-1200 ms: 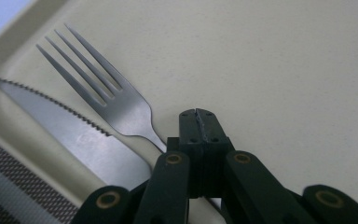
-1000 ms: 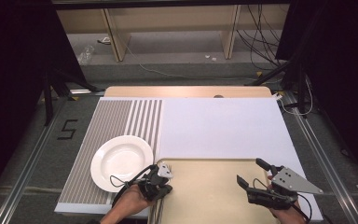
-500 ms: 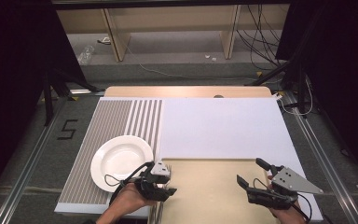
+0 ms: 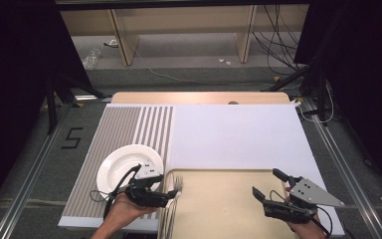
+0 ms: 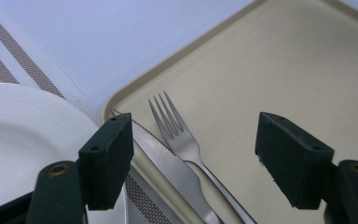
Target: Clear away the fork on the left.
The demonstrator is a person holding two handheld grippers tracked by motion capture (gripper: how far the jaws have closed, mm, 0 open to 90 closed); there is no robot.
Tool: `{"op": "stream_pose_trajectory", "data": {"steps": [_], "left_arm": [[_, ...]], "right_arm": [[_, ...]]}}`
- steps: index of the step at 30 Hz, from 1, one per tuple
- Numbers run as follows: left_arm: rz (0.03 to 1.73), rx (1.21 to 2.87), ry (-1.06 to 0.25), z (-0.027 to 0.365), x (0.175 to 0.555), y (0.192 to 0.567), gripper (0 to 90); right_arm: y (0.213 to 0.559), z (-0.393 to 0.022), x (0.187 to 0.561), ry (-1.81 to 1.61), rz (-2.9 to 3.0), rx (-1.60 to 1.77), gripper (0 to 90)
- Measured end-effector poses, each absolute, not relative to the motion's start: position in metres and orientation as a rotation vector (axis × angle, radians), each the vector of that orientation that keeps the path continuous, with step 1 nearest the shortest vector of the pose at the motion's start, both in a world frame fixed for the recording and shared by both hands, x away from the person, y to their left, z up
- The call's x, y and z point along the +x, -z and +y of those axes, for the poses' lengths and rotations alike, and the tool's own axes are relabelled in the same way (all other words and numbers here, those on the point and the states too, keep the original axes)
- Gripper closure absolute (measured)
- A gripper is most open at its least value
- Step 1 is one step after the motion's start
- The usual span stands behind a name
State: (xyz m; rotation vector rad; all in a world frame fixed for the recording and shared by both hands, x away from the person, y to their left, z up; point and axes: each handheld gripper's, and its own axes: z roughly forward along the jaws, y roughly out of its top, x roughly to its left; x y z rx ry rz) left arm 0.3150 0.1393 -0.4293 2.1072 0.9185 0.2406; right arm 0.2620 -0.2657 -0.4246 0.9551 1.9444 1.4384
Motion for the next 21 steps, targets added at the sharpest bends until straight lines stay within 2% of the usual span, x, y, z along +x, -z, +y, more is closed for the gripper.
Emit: {"op": "stream_pose_trajectory", "data": {"steps": [9, 21], "left_arm": [[0.944, 1.976, -0.292, 0.157, 0.313, 0.42, 24.2], [0.978, 1.95, -0.292, 0.171, 0.309, 0.42, 23.9]], "right_arm": [[0.424, -0.266, 0.262, -1.435, 1.948, 0.957, 15.6], [0.425, -0.266, 0.262, -1.435, 1.95, 0.955, 15.6]]}}
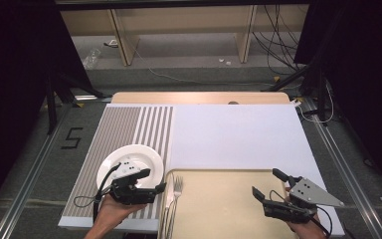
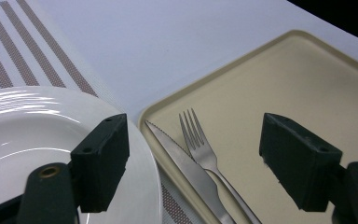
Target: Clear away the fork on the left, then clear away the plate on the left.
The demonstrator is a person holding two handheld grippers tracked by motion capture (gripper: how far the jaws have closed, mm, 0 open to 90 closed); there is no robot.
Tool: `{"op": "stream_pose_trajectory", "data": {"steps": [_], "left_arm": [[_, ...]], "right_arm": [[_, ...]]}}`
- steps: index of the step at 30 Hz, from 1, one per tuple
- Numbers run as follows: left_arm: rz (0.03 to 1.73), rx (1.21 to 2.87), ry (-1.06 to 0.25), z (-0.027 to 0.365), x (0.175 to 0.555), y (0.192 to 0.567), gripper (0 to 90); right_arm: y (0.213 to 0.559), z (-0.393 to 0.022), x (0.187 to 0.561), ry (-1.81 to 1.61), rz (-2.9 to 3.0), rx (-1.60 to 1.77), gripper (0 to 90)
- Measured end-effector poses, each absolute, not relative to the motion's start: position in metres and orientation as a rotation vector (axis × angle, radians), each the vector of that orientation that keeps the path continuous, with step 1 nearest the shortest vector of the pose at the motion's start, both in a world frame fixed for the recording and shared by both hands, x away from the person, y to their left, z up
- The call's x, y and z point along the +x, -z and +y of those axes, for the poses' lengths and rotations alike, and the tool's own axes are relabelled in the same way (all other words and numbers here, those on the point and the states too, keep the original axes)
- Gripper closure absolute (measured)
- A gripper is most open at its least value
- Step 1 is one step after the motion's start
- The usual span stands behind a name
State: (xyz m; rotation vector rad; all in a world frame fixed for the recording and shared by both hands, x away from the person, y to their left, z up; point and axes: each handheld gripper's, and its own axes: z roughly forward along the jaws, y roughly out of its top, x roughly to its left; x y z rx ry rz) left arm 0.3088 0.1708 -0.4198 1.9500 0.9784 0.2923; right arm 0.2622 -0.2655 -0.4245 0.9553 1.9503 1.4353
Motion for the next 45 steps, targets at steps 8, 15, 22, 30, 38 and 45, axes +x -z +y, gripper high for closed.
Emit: {"op": "stream_pose_trajectory", "data": {"steps": [8, 15, 22, 30, 38, 45], "left_arm": [[1.024, 1.92, -0.305, 0.182, 0.306, 0.419, 23.3], [1.059, 1.895, -0.304, 0.189, 0.303, 0.419, 22.5], [1.086, 1.882, -0.311, 0.195, 0.301, 0.419, 22.3], [1.143, 1.844, -0.303, 0.206, 0.3, 0.421, 21.9], [1.197, 1.81, -0.293, 0.216, 0.299, 0.423, 21.0], [1.294, 1.761, -0.325, 0.235, 0.3, 0.425, 21.0]], "right_arm": [[0.425, -0.265, 0.262, -1.437, 1.945, 0.954, 15.6], [0.425, -0.265, 0.262, -1.434, 1.948, 0.956, 15.6], [0.425, -0.265, 0.262, -1.431, 1.948, 0.953, 15.6], [0.425, -0.264, 0.263, -1.433, 1.95, 0.947, 15.6], [0.425, -0.264, 0.262, -1.434, 1.949, 0.948, 15.6], [0.425, -0.264, 0.263, -1.434, 1.95, 0.948, 15.6]]}}
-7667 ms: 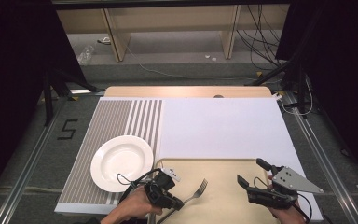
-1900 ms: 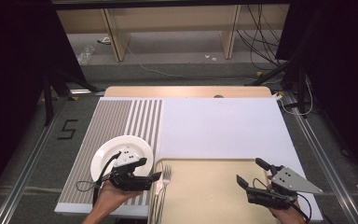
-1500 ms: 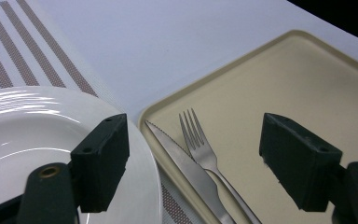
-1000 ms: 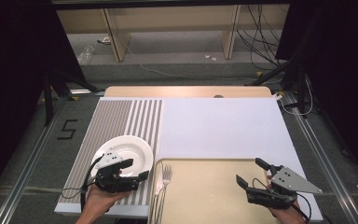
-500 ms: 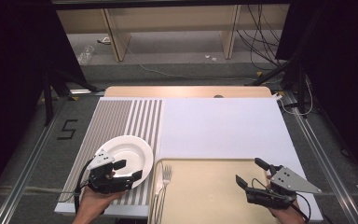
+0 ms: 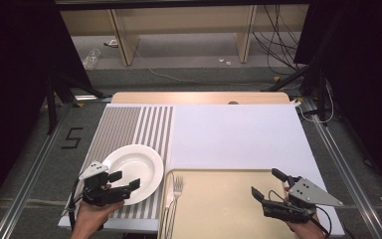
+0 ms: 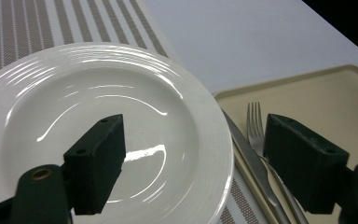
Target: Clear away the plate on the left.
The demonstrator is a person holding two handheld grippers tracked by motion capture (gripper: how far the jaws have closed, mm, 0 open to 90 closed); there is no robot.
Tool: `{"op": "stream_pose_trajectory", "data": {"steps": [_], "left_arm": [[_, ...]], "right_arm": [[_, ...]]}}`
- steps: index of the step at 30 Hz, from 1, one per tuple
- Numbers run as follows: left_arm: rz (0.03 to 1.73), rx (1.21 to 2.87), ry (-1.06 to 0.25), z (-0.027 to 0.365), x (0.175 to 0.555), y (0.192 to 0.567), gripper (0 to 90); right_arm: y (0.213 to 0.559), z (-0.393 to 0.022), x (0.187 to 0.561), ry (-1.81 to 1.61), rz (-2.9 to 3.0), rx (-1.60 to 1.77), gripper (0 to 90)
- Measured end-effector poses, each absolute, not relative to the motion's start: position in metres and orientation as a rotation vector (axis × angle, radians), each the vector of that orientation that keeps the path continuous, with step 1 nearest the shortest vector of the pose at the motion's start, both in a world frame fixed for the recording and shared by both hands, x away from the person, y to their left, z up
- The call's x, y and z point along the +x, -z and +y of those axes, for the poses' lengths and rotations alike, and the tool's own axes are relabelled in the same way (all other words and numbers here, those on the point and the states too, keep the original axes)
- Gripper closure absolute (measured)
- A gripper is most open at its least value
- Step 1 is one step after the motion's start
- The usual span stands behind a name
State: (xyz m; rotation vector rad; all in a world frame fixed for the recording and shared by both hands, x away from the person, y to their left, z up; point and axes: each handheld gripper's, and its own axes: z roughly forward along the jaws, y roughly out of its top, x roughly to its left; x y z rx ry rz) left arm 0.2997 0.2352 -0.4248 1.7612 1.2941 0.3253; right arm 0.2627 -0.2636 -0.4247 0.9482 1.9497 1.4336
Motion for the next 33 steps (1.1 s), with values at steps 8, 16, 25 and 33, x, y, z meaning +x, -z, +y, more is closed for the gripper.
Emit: {"op": "stream_pose_trajectory", "data": {"steps": [8, 16, 25, 33], "left_arm": [[1.389, 1.718, -0.329, 0.253, 0.295, 0.432, 20.9], [1.47, 1.603, -0.282, 0.275, 0.288, 0.435, 20.9], [1.575, 1.52, -0.242, 0.293, 0.283, 0.441, 20.8], [1.637, 1.476, -0.193, 0.303, 0.283, 0.446, 20.8]], "right_arm": [[0.425, -0.264, 0.262, -1.436, 1.95, 0.945, 15.6], [0.425, -0.263, 0.263, -1.429, 1.957, 0.947, 15.6], [0.425, -0.264, 0.263, -1.43, 1.956, 0.946, 15.6], [0.425, -0.263, 0.262, -1.431, 1.956, 0.941, 15.6]]}}
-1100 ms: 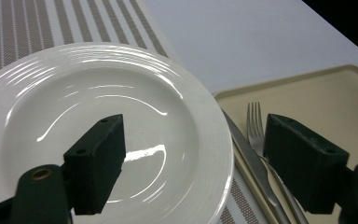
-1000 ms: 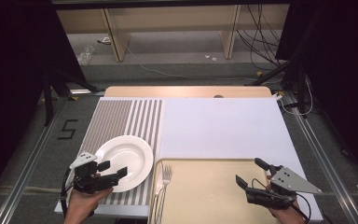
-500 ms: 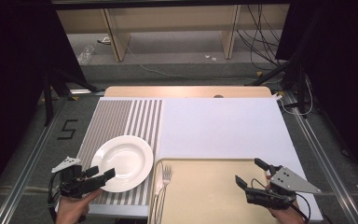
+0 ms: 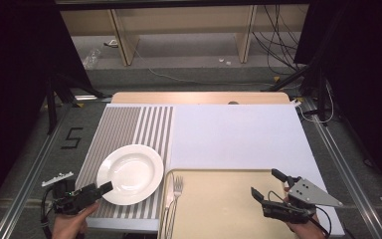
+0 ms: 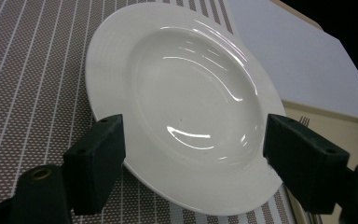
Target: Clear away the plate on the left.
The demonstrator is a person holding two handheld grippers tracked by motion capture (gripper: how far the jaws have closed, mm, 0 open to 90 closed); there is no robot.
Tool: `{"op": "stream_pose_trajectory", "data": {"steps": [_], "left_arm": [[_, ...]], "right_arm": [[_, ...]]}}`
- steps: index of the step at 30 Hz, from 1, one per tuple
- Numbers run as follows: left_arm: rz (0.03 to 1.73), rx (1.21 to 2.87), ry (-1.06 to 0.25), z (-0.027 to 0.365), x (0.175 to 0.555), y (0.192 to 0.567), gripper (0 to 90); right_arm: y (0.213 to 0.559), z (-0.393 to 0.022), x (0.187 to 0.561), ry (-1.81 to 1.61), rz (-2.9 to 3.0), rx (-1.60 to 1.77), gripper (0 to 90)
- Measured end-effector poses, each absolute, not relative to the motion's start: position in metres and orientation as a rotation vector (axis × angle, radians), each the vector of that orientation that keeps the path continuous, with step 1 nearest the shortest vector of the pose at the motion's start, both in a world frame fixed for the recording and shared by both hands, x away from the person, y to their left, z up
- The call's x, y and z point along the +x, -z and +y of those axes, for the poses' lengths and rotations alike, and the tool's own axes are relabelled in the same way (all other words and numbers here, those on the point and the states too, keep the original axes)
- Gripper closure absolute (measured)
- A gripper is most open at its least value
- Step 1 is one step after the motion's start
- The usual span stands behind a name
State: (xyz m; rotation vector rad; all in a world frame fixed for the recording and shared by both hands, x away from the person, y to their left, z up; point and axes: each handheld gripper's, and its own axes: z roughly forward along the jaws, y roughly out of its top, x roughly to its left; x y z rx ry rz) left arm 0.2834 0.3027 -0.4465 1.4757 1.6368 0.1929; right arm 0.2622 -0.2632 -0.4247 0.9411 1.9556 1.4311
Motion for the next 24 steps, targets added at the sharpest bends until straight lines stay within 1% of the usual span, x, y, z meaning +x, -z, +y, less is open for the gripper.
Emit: {"op": "stream_pose_trajectory", "data": {"steps": [9, 11, 12, 15, 17, 21, 24], "left_arm": [[1.713, 1.425, -0.103, 0.312, 0.285, 0.456, 21.1], [1.747, 1.4, -0.048, 0.314, 0.286, 0.461, 21.2], [1.747, 1.4, -0.048, 0.314, 0.286, 0.461, 21.5], [1.771, 1.335, 0.067, 0.317, 0.287, 0.469, 22.1], [1.781, 1.309, 0.105, 0.318, 0.287, 0.473, 22.5], [1.783, 1.313, 0.106, 0.316, 0.288, 0.474, 22.7], [1.792, 1.3, 0.13, 0.315, 0.288, 0.477, 22.7]], "right_arm": [[0.425, -0.263, 0.262, -1.427, 1.96, 0.942, 15.6], [0.425, -0.263, 0.262, -1.432, 1.954, 0.944, 15.6], [0.425, -0.263, 0.263, -1.432, 1.956, 0.946, 15.6], [0.425, -0.264, 0.262, -1.423, 1.963, 0.943, 15.6], [0.425, -0.263, 0.262, -1.427, 1.96, 0.946, 15.6], [0.425, -0.263, 0.262, -1.424, 1.963, 0.943, 15.6], [0.425, -0.264, 0.262, -1.416, 1.969, 0.947, 15.6]]}}
